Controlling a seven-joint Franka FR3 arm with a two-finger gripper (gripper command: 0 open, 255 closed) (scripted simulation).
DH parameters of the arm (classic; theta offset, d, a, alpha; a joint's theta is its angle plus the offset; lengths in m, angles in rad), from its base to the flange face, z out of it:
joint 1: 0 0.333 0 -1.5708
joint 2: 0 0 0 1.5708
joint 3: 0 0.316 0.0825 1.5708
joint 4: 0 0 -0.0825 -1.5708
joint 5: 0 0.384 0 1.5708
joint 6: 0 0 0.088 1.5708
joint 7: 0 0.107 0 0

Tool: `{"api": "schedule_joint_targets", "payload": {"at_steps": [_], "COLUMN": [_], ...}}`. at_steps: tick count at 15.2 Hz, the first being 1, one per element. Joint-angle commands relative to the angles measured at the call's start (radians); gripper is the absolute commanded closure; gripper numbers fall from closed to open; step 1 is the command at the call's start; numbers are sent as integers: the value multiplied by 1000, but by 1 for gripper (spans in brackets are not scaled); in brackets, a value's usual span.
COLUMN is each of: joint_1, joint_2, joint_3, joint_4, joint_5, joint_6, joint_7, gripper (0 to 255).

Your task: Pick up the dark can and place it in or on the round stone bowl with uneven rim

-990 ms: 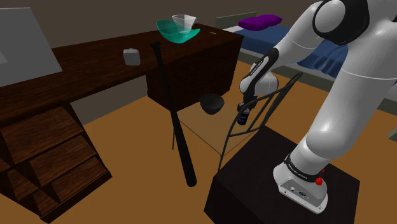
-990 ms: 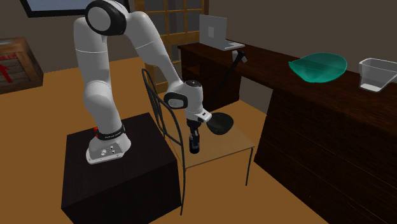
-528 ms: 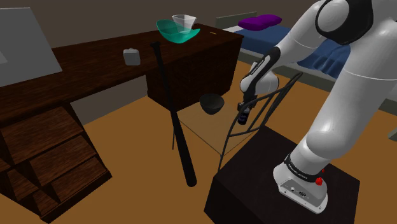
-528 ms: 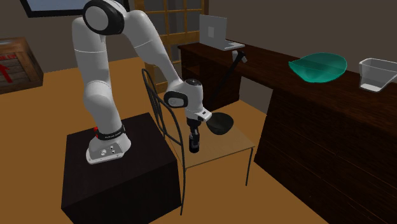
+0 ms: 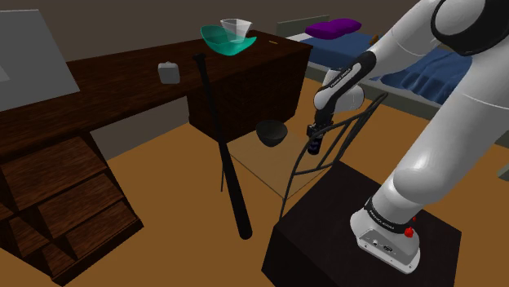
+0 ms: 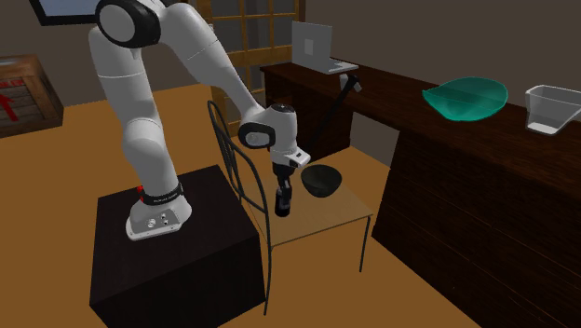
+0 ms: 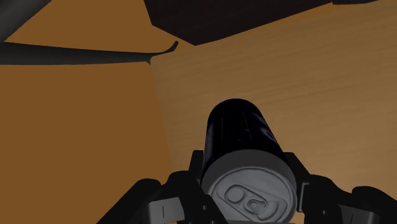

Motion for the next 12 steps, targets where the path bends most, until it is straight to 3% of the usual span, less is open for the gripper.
{"api": "schedule_joint_targets", "payload": {"at_steps": [1,12], "joint_1": [-1,-17], "joint_2": [-36,-193], "joint_3": [-3,9], "joint_4": [3,35], "joint_5": [-29,-114], "joint_6": [-36,-216], "joint_7": [21,82], "gripper": [255,255]}}
